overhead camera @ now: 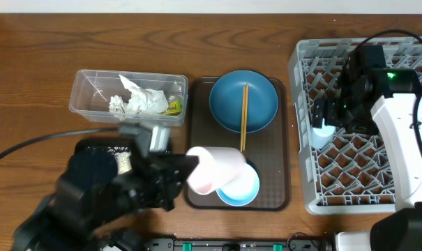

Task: Sort waste into correct bins and load items into the dishwasher rack
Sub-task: 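Lift the pink cup and carry it toward the right gripper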

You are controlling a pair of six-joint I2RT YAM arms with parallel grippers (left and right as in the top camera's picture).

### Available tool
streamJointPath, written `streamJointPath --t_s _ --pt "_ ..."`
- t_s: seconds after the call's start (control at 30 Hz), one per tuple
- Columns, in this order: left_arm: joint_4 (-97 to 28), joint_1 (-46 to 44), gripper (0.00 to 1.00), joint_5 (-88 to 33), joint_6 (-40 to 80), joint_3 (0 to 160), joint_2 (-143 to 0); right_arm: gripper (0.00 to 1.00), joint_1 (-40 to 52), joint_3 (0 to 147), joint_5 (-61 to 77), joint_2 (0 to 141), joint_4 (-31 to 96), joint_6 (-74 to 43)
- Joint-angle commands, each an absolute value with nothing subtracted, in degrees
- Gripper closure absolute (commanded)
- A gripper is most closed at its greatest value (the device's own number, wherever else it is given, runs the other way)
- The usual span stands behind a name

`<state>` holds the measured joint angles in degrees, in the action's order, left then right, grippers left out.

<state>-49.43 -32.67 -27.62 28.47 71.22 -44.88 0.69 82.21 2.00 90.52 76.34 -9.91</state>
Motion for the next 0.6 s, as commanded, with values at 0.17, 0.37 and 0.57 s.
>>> streamJointPath --t_s 0.17,0.37,0.57 --pt "-38.30 -31.73 0.93 -52.62 29.32 71.48 -58.72 0.01 0.38 84.44 18.57 88.47 82.63 6.26" --pt "-31.44 -23.77 0.93 -70.98 29.23 71.48 -70.28 0.01 -0.97 84.44 24.21 84.38 84.23 11.42" --pt "-26.68 -11.81 0.93 -85.43 28.16 71.48 -78.41 0.01 -6.22 84.44 45.41 77.17 88.55 26.89"
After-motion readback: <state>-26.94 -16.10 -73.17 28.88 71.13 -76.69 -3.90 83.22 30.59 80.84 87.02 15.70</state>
